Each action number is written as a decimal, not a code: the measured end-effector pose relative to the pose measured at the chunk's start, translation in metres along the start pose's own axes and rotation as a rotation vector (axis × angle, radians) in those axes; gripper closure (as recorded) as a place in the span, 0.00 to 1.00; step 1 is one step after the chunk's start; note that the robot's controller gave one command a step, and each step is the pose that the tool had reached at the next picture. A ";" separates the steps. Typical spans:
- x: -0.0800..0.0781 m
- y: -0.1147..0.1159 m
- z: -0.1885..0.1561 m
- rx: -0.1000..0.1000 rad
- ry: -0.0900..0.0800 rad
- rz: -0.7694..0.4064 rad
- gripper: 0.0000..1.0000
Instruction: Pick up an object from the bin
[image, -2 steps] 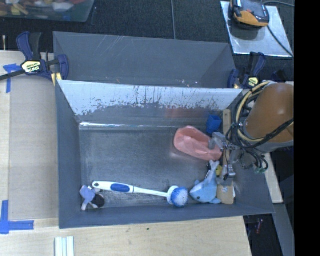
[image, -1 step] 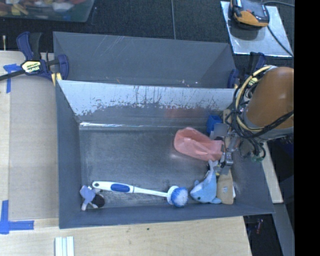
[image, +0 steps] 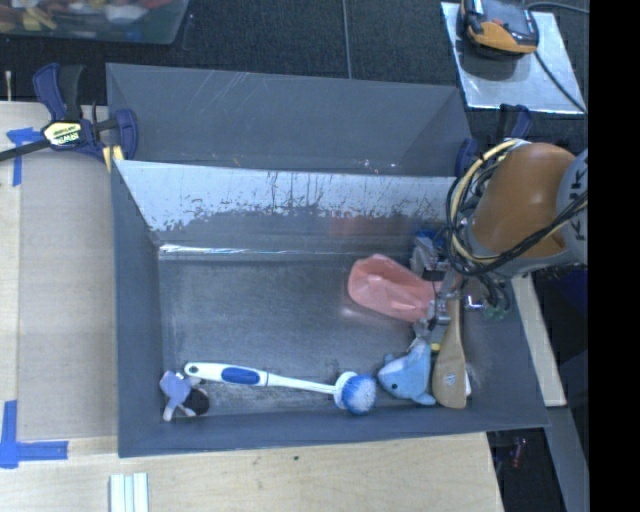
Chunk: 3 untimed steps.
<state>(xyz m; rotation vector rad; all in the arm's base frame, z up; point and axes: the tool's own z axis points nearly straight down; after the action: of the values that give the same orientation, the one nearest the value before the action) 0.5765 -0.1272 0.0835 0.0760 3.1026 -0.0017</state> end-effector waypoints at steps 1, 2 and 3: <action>0.006 0.002 -0.001 0.004 -0.023 0.059 1.00; 0.006 0.003 -0.001 0.004 -0.022 0.058 1.00; 0.006 0.003 -0.001 0.004 -0.022 0.058 1.00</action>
Offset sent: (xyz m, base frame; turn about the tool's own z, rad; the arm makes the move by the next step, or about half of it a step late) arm 0.0000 0.0000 0.0000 0.0000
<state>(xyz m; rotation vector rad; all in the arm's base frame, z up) 0.5704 -0.1244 0.0843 0.1651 3.0768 -0.0067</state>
